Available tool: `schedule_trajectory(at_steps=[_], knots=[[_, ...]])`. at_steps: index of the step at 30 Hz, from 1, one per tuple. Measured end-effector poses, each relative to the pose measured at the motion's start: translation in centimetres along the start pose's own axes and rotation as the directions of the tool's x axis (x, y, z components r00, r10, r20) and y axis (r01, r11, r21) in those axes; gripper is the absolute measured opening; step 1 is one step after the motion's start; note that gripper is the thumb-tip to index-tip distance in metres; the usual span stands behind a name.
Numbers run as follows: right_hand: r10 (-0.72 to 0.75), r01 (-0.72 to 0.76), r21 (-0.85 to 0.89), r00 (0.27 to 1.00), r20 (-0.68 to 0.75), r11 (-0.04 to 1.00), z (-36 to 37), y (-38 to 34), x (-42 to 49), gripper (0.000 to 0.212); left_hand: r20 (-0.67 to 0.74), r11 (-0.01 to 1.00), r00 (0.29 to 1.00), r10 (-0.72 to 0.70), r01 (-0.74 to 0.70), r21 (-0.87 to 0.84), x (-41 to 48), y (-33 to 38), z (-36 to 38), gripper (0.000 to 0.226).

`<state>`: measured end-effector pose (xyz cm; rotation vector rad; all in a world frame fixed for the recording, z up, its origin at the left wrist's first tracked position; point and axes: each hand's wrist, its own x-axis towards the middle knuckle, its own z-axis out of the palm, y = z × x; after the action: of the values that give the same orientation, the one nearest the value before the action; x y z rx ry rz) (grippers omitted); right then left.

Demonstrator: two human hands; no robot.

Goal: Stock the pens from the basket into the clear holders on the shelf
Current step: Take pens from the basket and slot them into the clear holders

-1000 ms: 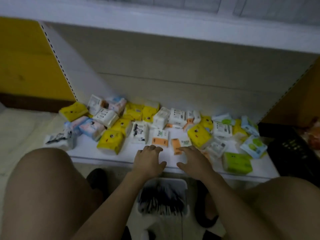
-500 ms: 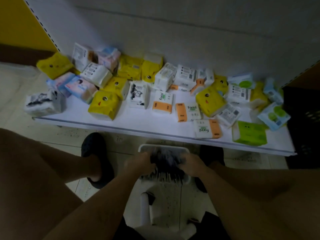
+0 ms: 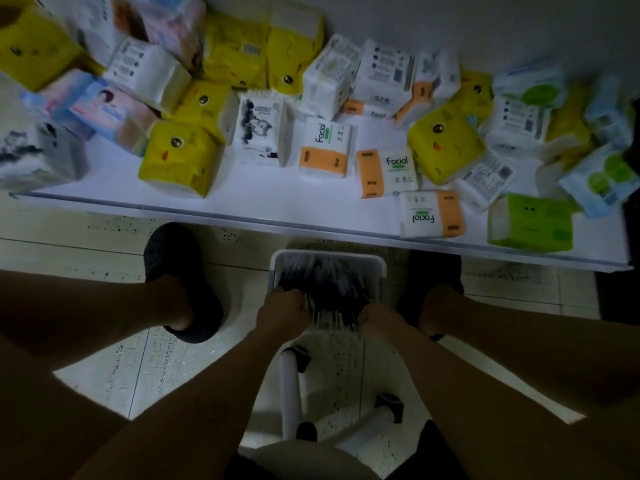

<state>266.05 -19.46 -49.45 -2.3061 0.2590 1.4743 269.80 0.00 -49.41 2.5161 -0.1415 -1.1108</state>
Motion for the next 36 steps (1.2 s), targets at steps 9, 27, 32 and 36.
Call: schedule_trajectory(at_steps=[9, 27, 32, 36], knots=[[0.156, -0.123, 0.212, 0.976, -0.149, 0.97, 1.7, 1.2, 0.1, 0.013, 0.135, 0.991, 0.984, 0.119, -0.11, -0.071, -1.1, 1.8, 3.5, 0.015], [0.191, -0.102, 0.324, 0.948, -0.256, 0.941, 2.0, 0.7, -0.4, 0.011, 0.13, 0.973, 0.99, 0.055, -0.024, -0.228, 0.3, 0.3, 2.2, 0.025], [0.205, -0.146, 0.206, 0.932, -0.301, 0.968, 1.2, 0.3, -0.8, 0.023, 0.102, 0.972, 0.992, 0.069, -0.044, -0.231, 0.1, 0.6, 2.2, 0.022], [0.229, -0.178, 0.185, 0.923, -0.308, 0.966, 0.9, 0.0, -0.8, 0.029, 0.009, 0.984, 0.996, 0.084, -0.081, -0.156, 0.0, 0.8, 1.9, 0.023]])
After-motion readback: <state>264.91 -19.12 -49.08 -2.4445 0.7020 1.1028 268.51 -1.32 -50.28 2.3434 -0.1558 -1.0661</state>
